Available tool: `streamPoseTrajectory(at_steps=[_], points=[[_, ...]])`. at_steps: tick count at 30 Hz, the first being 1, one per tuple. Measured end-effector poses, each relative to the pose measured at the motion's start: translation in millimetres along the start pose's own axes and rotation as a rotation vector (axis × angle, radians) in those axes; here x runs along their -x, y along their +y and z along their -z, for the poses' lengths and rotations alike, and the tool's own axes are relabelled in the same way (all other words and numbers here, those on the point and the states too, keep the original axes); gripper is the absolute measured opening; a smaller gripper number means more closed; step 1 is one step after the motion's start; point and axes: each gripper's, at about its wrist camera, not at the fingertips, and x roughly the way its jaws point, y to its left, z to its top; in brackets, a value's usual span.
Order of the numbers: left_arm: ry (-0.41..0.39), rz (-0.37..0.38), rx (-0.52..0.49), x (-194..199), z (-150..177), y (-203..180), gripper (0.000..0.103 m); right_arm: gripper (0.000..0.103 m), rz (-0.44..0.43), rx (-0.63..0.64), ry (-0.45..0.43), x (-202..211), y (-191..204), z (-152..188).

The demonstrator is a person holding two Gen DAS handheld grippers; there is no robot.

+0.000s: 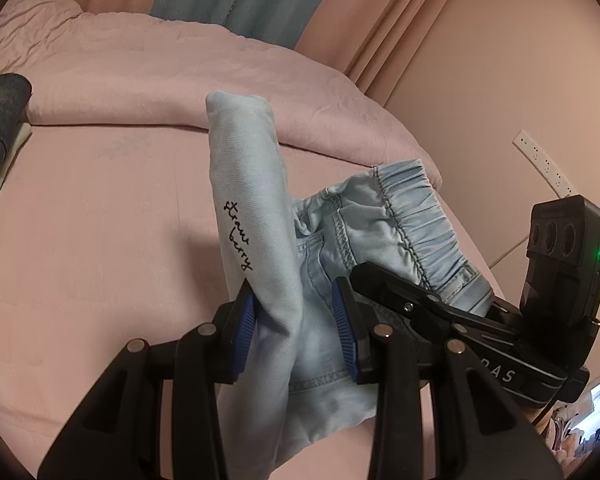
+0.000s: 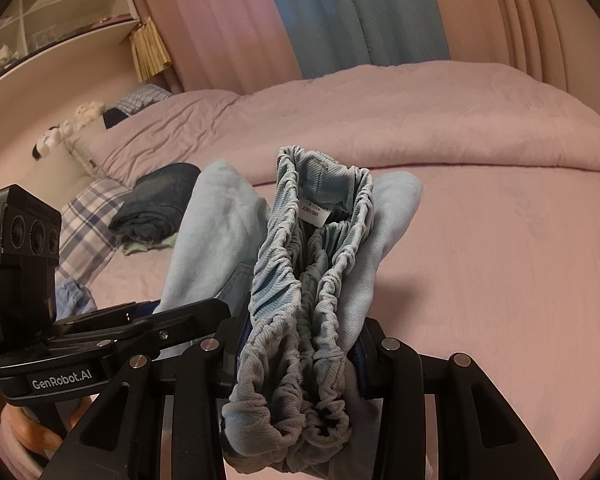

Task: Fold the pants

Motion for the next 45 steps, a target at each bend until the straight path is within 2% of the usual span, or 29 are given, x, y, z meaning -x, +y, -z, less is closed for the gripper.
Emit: streamPoseTrajectory(at_steps=[24,45], points=[[0.051,0.018,0.037,-28.1,-11.5,26.5,0.035,0.041,0.057,-0.023,0.052,-37.1,0.1,-21.6],[0.149,-0.035,0.104,-49.8,-4.9,48.4,0.036,0.041,0.051,-0.067,0.159,-80.0,-10.3,-19.1]])
